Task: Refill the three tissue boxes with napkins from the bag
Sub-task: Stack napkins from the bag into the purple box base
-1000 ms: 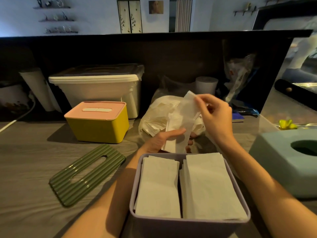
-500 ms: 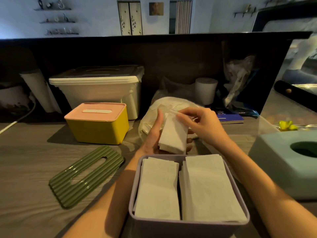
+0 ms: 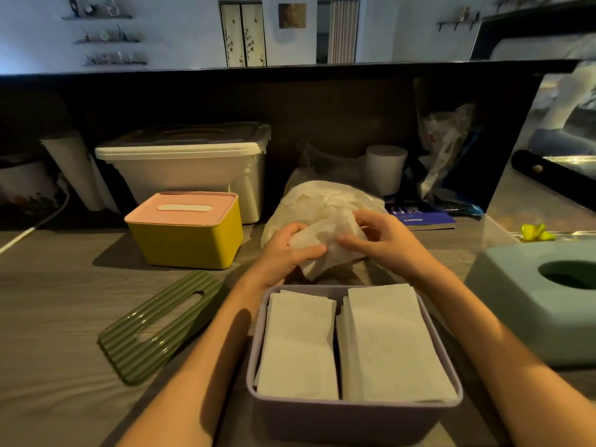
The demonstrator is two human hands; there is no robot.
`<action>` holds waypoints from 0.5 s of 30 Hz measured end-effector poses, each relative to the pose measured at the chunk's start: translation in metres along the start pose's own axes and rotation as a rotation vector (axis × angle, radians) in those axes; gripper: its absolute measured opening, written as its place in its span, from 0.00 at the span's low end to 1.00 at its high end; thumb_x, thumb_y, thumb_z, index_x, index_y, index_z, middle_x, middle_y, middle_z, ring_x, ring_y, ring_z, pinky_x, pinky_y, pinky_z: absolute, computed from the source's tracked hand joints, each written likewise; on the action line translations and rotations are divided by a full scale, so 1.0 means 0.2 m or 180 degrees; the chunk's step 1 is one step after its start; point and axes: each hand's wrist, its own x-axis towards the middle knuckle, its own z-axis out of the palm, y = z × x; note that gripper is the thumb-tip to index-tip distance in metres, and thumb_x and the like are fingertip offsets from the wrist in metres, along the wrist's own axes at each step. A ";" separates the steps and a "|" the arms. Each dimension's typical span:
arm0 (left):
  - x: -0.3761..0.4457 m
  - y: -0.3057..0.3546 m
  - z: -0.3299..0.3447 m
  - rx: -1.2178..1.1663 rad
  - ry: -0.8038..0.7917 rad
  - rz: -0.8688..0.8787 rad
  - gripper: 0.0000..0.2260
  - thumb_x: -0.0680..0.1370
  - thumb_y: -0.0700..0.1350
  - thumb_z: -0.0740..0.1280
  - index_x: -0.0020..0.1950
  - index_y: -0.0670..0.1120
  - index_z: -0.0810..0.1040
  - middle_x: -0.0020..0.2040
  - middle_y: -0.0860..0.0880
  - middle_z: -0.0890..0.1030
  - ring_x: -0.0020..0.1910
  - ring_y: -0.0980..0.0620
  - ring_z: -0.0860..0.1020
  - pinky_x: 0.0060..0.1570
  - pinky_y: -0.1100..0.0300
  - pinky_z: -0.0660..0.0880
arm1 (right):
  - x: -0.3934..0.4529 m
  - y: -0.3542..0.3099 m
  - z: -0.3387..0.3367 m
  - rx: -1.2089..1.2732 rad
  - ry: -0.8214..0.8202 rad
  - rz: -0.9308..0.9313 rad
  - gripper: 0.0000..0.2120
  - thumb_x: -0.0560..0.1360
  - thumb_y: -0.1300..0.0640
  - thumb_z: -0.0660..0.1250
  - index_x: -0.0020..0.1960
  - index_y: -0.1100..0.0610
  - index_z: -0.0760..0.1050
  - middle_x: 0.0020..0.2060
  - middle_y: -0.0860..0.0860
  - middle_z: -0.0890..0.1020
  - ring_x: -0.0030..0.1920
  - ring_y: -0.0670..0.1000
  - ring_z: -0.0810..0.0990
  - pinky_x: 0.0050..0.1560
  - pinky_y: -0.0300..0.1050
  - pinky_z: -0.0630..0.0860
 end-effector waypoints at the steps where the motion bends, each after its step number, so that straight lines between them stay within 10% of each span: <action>1: -0.01 -0.01 0.00 0.0149 0.0118 0.0158 0.21 0.73 0.47 0.78 0.63 0.47 0.77 0.56 0.48 0.81 0.56 0.51 0.80 0.50 0.59 0.82 | -0.02 0.02 0.02 0.0101 0.0022 0.0026 0.15 0.77 0.50 0.73 0.62 0.50 0.80 0.55 0.44 0.84 0.55 0.43 0.82 0.55 0.43 0.82; 9: -0.04 -0.03 0.07 0.0401 0.0532 0.0218 0.11 0.79 0.50 0.71 0.57 0.46 0.77 0.47 0.53 0.80 0.43 0.63 0.78 0.37 0.74 0.73 | -0.09 0.09 0.14 0.0669 0.0219 -0.0175 0.24 0.78 0.63 0.71 0.71 0.52 0.71 0.64 0.45 0.79 0.62 0.42 0.79 0.63 0.42 0.79; 15: 0.01 -0.06 0.15 -0.0070 0.1162 0.0290 0.12 0.82 0.52 0.65 0.46 0.44 0.77 0.41 0.49 0.78 0.38 0.62 0.74 0.39 0.71 0.71 | -0.09 0.11 0.19 -0.0626 0.0144 -0.0740 0.34 0.76 0.62 0.73 0.78 0.49 0.65 0.70 0.51 0.71 0.67 0.47 0.72 0.65 0.31 0.70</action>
